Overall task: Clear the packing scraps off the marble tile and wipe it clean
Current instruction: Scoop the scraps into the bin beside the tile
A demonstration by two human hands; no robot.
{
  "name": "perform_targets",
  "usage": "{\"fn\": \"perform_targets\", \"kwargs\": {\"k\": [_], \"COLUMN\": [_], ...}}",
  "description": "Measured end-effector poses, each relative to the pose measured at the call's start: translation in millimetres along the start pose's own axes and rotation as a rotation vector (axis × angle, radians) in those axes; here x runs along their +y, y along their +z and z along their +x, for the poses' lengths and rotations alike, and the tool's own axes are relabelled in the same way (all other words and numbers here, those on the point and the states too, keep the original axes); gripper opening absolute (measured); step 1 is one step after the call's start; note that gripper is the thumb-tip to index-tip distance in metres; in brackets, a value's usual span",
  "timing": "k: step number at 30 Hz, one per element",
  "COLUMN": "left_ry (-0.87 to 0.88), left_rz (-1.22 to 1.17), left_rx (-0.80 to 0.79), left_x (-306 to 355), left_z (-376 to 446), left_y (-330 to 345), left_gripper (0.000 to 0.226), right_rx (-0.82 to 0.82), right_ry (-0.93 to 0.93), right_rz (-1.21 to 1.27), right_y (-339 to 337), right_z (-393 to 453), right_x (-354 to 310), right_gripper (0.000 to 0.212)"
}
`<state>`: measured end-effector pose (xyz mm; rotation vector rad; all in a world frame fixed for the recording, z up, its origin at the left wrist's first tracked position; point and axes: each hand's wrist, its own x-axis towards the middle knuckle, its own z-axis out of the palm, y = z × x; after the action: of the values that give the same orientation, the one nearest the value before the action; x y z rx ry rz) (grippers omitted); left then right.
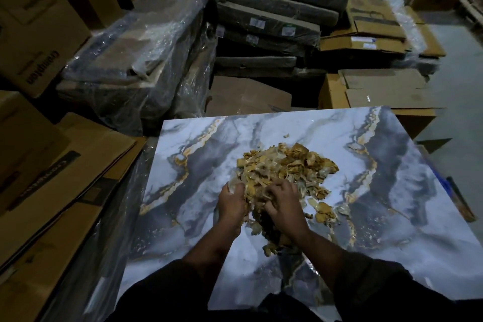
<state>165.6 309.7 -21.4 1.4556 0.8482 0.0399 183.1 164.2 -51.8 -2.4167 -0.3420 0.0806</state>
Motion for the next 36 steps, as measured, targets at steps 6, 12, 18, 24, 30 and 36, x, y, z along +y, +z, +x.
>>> {"fn": "perform_targets", "kwargs": {"k": [6,12,18,24,30,36], "left_ry": [0.056,0.094,0.143,0.155,0.031,-0.037], "left_rz": [-0.003,0.016,-0.048,-0.018,-0.022,-0.282], "left_rx": [0.066,-0.05,-0.124,-0.233,-0.26,-0.263], "left_x": [12.2,20.2,25.2,29.1,36.1,44.0], "left_z": [-7.5,-19.2,-42.1,-53.6,-56.2,-68.9], "left_y": [16.7,45.4,57.4,62.6,69.0,84.1], "left_gripper": [0.048,0.047,0.023,0.067,0.086,0.053], "right_rx": [0.134,0.223,0.284,0.371,0.432,0.459], "right_ry": [0.184,0.222,0.478,0.588,0.631,0.575], "right_rz": [0.278,0.459,0.871,1.045,1.243,1.273], "right_y": [-20.3,-27.9,-20.5,-37.6,-62.2,-94.1], "right_z": [7.3,13.2,15.0,19.3,9.4,-0.7], "right_x": [-11.5,-36.9,-56.3,-66.6,-75.6,-69.1], "right_gripper": [0.021,0.015,0.018,0.035,0.035,0.031]}}
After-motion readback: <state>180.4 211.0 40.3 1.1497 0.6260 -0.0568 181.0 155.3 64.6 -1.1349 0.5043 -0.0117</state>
